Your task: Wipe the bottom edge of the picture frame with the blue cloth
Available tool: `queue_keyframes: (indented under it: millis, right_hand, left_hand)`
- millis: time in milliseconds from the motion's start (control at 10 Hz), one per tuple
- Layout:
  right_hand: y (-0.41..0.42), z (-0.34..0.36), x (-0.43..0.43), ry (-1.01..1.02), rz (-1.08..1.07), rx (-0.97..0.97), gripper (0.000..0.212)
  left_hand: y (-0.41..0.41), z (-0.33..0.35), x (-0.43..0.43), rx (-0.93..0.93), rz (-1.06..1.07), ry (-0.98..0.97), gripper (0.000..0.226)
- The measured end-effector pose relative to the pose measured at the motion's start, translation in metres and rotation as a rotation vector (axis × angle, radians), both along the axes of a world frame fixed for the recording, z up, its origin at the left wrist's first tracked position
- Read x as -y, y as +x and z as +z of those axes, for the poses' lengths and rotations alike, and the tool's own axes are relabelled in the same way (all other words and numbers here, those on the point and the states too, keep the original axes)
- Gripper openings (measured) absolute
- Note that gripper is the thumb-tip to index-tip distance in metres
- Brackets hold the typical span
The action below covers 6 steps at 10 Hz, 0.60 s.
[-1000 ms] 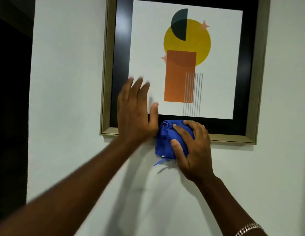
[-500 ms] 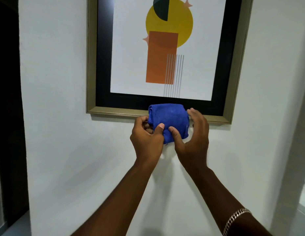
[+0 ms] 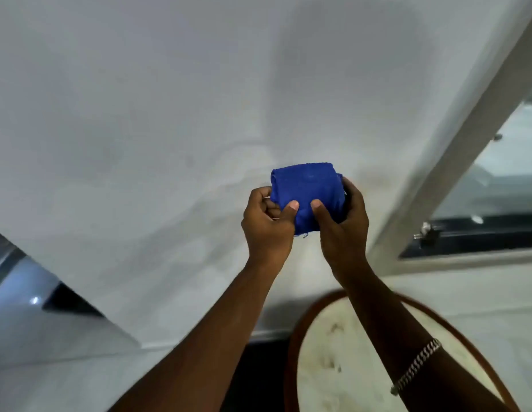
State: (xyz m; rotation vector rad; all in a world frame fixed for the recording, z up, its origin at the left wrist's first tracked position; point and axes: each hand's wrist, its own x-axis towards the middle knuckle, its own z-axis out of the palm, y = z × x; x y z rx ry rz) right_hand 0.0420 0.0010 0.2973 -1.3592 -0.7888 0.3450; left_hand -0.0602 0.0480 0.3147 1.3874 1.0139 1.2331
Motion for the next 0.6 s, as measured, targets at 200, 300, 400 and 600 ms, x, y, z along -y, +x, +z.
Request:
queue_keyframes:
  millis: [200,300,400,600]
  right_hand:
    - [0.038,-0.201,0.053,-0.458,-0.161,-0.145,0.051]
    - [0.042,-0.268,0.072,-0.633,-0.210,-0.097,0.049]
    - [0.056,-0.338,0.086,-0.762,-0.166,-0.025,0.049]
    - [0.072,-0.374,0.091,-1.052,-0.108,0.057,0.057]
  left_hand:
    - [0.044,-0.198,0.034,-0.460,-0.195,-0.284,0.026]
    - [0.058,-0.263,0.051,-0.565,-0.206,-0.354,0.021]
    - [0.070,-0.336,0.065,-0.545,-0.249,-0.523,0.025]
    - [0.069,-0.367,0.067,-0.631,-0.518,-0.620,0.046]
